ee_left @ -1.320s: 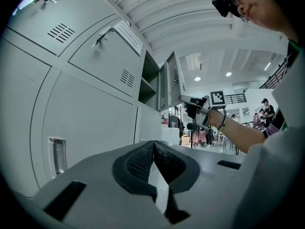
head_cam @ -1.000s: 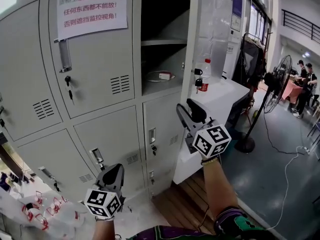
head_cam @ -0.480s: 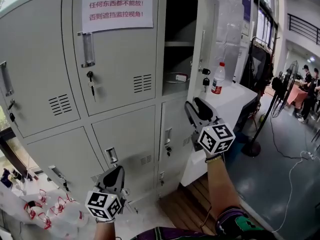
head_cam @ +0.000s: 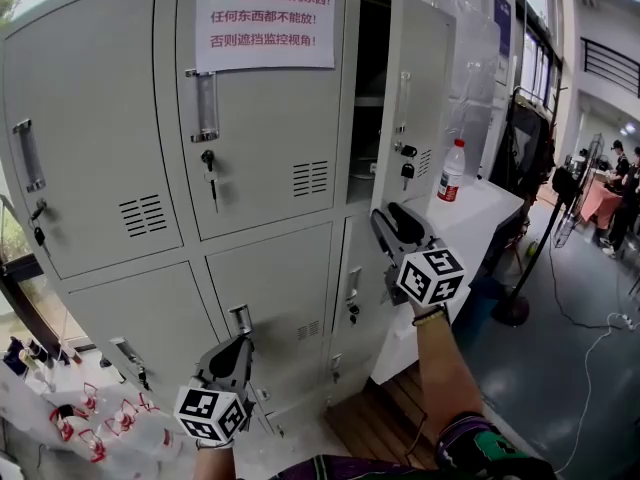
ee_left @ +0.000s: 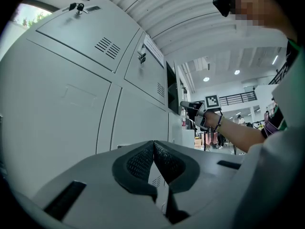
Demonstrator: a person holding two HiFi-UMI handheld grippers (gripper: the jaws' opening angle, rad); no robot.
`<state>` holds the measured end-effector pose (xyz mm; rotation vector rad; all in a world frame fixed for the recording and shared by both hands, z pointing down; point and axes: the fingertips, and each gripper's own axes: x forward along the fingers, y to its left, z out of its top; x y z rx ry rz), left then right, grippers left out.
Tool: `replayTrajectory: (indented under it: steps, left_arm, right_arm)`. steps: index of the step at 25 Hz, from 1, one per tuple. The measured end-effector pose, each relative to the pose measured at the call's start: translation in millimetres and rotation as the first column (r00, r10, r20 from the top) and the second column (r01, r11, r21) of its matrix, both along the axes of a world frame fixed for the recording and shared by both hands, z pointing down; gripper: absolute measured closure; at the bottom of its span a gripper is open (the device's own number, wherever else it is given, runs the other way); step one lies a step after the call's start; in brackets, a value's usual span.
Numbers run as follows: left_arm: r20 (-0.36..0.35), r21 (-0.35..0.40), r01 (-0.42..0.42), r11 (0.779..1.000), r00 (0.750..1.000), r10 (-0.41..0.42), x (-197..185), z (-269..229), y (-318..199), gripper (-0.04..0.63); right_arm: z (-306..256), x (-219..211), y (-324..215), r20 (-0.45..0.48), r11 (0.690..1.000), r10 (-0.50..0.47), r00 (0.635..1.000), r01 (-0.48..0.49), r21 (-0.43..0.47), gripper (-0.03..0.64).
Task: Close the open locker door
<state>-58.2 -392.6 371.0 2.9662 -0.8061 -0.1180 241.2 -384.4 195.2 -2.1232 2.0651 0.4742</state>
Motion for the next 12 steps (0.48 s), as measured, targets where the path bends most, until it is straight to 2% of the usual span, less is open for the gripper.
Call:
replayTrajectory:
  steps: [12]
  left_arm:
    - [0.018,0.009,0.033,0.999,0.999,-0.033,-9,-1,-19,0.574]
  right_arm:
    - [-2,-4,-34,-0.013,1.0,0.0,1.0,0.0,-0.017,0.472]
